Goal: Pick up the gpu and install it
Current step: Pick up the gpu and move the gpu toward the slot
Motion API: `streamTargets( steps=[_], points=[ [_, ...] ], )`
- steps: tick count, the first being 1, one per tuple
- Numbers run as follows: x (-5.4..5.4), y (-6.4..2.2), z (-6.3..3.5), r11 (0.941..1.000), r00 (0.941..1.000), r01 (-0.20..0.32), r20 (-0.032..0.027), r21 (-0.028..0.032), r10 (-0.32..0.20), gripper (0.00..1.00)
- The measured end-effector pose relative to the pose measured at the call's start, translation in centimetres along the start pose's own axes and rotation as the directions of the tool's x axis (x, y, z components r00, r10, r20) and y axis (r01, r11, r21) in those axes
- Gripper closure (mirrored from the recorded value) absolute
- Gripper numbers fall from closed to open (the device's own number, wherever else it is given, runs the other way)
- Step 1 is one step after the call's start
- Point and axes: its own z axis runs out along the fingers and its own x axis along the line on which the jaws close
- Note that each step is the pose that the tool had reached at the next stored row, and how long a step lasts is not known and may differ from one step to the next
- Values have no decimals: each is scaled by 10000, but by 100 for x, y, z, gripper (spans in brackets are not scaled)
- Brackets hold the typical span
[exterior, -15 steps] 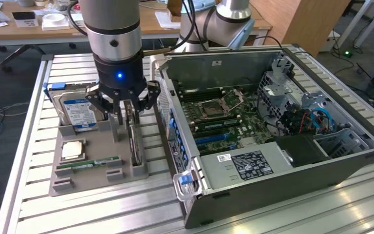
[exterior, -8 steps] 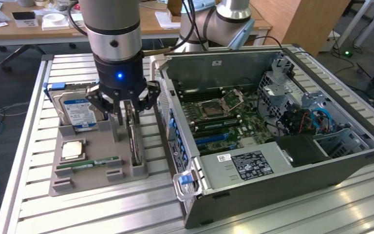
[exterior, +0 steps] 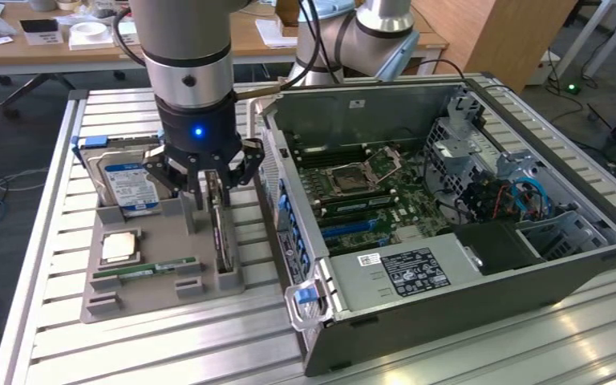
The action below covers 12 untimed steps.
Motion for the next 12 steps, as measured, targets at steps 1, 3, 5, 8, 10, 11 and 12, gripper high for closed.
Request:
streamTargets(
  steps=[1,3,5,8,10,11,12],
  points=[
    [0,0,0,10000,10000,0,-1,1,0,58],
    [0,0,1,10000,10000,0,1,0,0,58],
    [0,0,1,10000,10000,0,1,-1,0,58],
    [0,0,15,10000,10000,0,3,-4,0,58],
    [1,-1,29,10000,10000,0,1,-1,0,58],
    [1,-2,38,10000,10000,0,1,-1,0,58],
    [1,-2,47,10000,10000,0,1,-1,0,58]
  ],
)
